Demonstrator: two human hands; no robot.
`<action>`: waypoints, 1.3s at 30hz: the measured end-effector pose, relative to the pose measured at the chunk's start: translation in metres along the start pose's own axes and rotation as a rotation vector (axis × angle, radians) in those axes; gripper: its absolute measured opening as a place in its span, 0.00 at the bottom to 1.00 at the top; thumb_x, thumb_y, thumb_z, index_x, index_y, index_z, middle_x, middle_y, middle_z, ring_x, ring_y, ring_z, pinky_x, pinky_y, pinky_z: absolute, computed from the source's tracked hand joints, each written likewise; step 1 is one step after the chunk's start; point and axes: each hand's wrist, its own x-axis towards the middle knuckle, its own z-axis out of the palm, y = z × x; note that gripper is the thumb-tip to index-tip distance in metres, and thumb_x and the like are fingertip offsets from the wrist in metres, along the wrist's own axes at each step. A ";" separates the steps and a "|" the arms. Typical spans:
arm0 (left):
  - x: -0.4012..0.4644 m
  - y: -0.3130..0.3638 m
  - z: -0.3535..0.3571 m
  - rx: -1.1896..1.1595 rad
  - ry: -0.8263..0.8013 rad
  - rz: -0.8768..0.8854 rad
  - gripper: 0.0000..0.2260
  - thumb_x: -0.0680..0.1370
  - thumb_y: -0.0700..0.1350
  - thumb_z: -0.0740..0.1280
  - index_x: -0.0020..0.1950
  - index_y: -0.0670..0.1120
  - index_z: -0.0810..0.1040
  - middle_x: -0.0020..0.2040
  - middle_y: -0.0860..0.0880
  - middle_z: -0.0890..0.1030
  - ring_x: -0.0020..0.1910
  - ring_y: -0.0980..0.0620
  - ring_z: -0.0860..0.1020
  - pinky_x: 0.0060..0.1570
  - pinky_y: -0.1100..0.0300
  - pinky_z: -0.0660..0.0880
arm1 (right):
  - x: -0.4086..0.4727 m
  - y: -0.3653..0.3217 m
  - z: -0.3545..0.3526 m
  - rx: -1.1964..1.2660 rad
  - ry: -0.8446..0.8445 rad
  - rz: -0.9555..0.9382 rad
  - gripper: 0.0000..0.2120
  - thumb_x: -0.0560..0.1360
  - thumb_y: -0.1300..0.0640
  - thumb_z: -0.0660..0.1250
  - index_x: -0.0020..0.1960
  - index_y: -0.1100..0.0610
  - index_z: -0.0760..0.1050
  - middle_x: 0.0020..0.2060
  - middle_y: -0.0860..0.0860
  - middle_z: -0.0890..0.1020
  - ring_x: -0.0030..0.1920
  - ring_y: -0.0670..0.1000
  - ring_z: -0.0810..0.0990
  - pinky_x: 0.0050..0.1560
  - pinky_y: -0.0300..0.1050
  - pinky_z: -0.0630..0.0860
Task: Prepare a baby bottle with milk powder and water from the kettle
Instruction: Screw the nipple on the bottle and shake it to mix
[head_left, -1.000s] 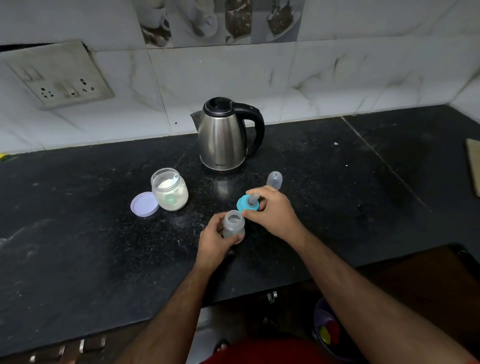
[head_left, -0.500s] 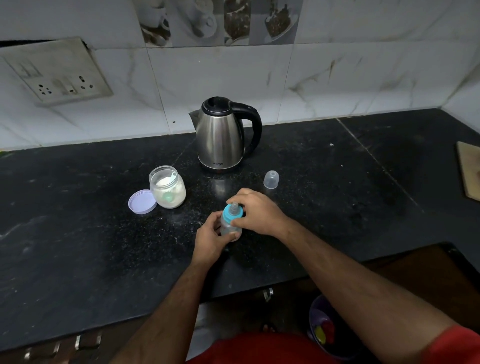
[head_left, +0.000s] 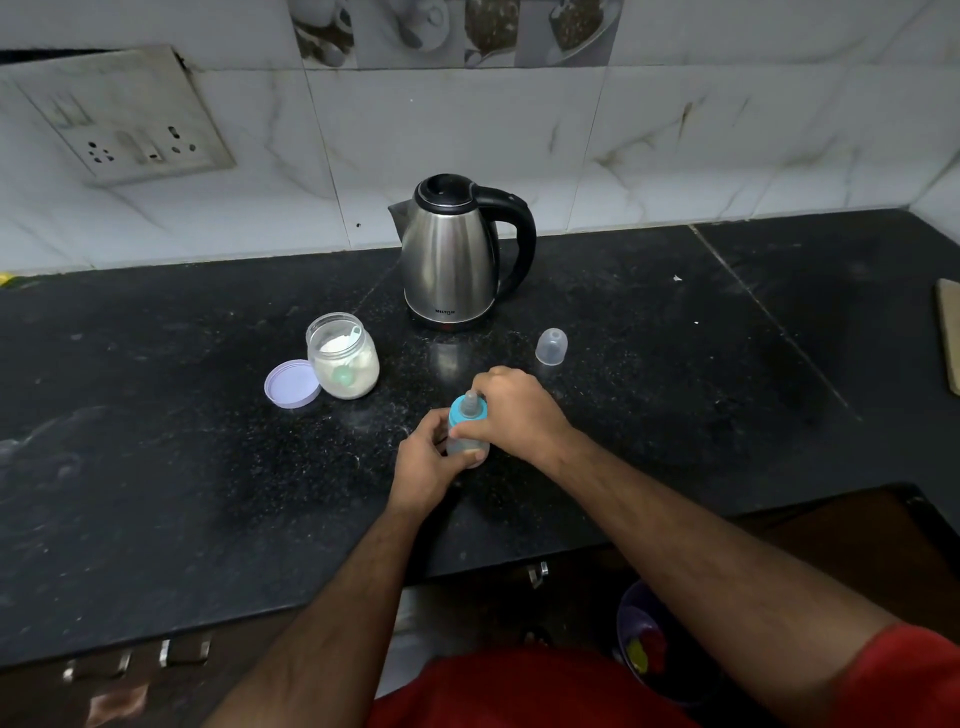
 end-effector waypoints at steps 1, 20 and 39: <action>0.000 0.001 0.000 0.004 0.003 -0.002 0.22 0.68 0.40 0.80 0.58 0.51 0.78 0.51 0.53 0.85 0.51 0.57 0.83 0.52 0.64 0.78 | 0.000 -0.001 0.001 -0.030 -0.001 0.010 0.26 0.67 0.37 0.75 0.51 0.58 0.77 0.48 0.52 0.79 0.48 0.52 0.78 0.45 0.49 0.76; 0.001 -0.001 0.000 -0.011 -0.002 0.013 0.21 0.68 0.37 0.79 0.54 0.53 0.77 0.51 0.53 0.84 0.51 0.61 0.82 0.50 0.68 0.77 | 0.022 0.005 -0.017 -0.346 -0.178 -0.138 0.28 0.66 0.28 0.68 0.47 0.54 0.75 0.41 0.48 0.80 0.43 0.52 0.79 0.45 0.53 0.78; 0.003 -0.005 0.002 -0.021 0.004 0.009 0.23 0.67 0.38 0.79 0.55 0.55 0.76 0.53 0.55 0.84 0.54 0.60 0.82 0.54 0.67 0.76 | 0.021 0.007 -0.022 -0.191 -0.301 -0.223 0.24 0.69 0.46 0.73 0.63 0.50 0.75 0.49 0.45 0.74 0.52 0.49 0.77 0.51 0.49 0.75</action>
